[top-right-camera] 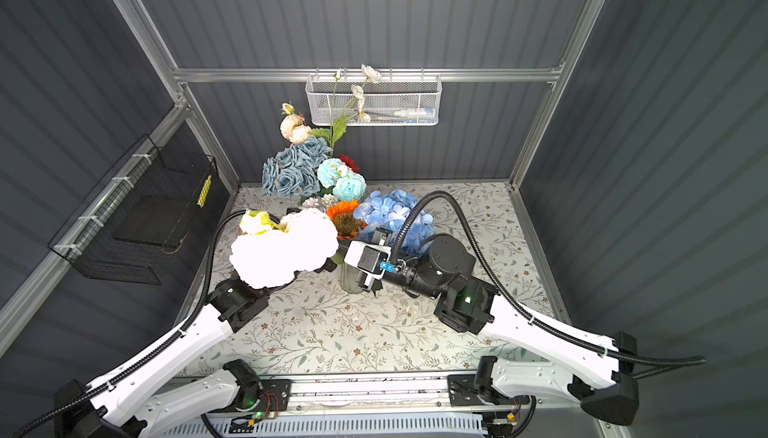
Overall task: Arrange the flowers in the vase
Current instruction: 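Lower the peach carnation stems into the clear vase with the right gripper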
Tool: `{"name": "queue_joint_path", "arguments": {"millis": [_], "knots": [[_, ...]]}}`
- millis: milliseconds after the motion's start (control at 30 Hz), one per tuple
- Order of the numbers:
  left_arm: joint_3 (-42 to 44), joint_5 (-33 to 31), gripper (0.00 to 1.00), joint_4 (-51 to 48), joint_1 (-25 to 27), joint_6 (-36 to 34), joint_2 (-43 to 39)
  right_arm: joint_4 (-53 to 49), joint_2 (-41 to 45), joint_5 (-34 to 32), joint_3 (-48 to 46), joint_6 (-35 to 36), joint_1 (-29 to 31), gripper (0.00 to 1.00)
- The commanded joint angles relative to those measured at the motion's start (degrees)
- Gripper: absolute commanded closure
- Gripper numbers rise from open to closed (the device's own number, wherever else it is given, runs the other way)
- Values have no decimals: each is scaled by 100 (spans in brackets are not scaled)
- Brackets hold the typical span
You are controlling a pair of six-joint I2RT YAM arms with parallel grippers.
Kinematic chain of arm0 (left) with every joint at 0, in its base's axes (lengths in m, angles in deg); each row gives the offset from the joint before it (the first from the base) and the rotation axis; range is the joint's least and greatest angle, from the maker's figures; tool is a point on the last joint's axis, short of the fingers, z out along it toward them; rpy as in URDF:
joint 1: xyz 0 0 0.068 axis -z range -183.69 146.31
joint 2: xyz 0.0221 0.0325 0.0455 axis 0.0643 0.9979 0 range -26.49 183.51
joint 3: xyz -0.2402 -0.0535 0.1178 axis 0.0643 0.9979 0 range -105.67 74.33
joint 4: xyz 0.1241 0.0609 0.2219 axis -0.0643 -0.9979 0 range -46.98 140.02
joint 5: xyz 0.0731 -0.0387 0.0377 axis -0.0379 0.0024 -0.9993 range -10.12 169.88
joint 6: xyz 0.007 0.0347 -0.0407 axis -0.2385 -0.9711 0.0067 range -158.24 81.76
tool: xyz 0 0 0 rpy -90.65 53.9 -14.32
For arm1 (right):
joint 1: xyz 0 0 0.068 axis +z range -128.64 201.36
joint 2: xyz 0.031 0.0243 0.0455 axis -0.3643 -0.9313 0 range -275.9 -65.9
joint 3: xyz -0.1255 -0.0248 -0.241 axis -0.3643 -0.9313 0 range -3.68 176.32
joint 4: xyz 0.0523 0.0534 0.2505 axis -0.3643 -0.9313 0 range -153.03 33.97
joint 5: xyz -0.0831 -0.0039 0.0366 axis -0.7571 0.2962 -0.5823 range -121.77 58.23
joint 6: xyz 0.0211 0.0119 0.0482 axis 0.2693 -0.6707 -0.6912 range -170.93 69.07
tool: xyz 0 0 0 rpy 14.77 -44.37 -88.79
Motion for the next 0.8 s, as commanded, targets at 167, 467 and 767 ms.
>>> {"name": "queue_joint_path", "arguments": {"millis": [167,467,767], "knots": [[-85,-171,1,-59,-53,-73,-279,-92,-48,-113,103,-492,-51,100],[-70,-154,1,48,-55,-82,-115,718,-118,256,41,-509,-73,100],[-18,-233,1,86,-79,-106,-206,1339,-459,239,-105,-343,-80,100]]}}
